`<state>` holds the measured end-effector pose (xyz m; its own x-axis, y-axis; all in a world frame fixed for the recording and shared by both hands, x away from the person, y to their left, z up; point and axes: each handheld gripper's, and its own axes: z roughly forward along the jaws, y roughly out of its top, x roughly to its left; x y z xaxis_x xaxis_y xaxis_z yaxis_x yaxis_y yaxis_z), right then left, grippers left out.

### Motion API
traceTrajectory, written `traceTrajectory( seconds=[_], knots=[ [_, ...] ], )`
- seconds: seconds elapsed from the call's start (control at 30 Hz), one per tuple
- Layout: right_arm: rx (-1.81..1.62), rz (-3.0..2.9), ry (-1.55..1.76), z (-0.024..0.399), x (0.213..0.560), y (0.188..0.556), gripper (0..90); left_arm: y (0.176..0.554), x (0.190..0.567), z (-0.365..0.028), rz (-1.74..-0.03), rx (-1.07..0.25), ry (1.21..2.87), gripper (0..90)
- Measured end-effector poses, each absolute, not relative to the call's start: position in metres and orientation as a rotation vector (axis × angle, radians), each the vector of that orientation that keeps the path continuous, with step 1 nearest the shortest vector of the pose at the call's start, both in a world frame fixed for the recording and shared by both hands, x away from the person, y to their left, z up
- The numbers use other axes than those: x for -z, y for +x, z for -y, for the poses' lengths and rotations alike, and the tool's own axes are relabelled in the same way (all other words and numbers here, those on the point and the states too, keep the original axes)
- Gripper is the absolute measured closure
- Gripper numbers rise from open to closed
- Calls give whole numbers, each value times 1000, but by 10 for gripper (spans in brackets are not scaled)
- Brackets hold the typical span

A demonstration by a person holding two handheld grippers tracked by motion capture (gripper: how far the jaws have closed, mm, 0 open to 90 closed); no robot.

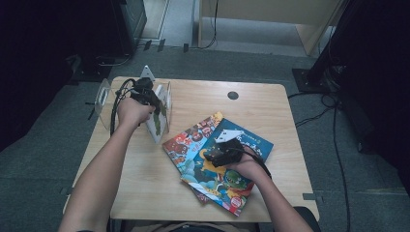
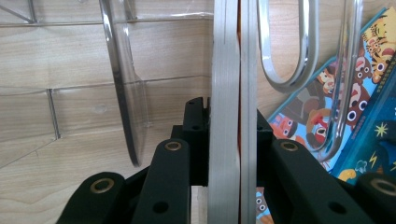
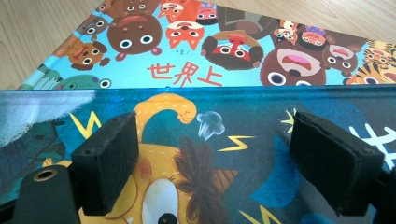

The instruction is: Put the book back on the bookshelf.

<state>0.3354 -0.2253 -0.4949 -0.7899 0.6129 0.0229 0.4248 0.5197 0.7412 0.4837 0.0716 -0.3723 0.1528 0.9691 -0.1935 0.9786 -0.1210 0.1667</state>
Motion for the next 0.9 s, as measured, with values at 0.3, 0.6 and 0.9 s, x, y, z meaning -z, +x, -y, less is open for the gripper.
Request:
traceTrajectory(
  seconds=[0.3, 0.6, 0.9],
  knots=[
    [-1130, -2520, 878, 225, 495, 335, 156, 490, 377, -69, -1904, 36, 2175, 767],
    [-1130, -2520, 878, 225, 495, 335, 156, 492, 382, -68, -1908, 36, 2184, 766],
    [-1130, -2520, 878, 225, 495, 335, 157, 493, 384, -69, -1903, 38, 2189, 761]
  ],
)
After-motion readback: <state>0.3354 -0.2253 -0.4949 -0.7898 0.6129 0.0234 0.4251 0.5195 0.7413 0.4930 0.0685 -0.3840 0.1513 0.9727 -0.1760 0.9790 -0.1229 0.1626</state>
